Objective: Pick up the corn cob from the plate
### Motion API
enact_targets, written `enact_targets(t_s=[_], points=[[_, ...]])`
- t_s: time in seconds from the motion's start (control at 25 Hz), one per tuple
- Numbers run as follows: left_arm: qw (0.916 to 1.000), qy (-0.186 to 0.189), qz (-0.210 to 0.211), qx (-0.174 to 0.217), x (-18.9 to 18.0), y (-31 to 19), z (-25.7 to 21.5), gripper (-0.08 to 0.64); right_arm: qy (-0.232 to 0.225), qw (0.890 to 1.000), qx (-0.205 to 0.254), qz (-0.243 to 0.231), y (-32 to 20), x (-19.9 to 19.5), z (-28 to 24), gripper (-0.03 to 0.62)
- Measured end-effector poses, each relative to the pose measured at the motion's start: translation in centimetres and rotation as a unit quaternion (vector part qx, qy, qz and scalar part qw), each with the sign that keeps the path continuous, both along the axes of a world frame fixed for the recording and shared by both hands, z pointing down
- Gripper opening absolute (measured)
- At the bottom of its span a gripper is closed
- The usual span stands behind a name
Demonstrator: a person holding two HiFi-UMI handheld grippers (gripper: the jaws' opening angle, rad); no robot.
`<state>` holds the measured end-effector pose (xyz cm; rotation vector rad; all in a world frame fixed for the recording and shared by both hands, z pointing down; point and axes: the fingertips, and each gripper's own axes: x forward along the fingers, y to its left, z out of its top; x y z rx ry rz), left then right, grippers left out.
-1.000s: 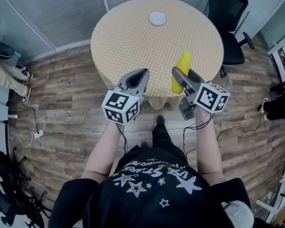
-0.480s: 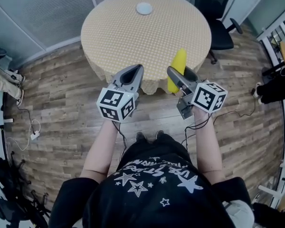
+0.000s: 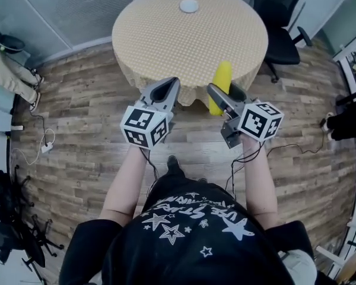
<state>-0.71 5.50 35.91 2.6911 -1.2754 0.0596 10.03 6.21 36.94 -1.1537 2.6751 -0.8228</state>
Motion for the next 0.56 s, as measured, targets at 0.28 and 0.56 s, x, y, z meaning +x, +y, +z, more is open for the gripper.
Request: enact_targets(t_s=[0.28, 0.56], points=[[0.9999, -0.002, -0.016, 0.000, 3.2, 5.5, 0.0, 0.011, -0.004, 0.999, 0.005, -0.031, 5.0, 2.4, -0.3, 0.255], [0.9997, -0.002, -0.023, 0.001, 7.2, 8.8, 0.3, 0.011, -0.003, 0.999, 0.009, -0.040, 8.1, 6.0, -0.3, 0.255]])
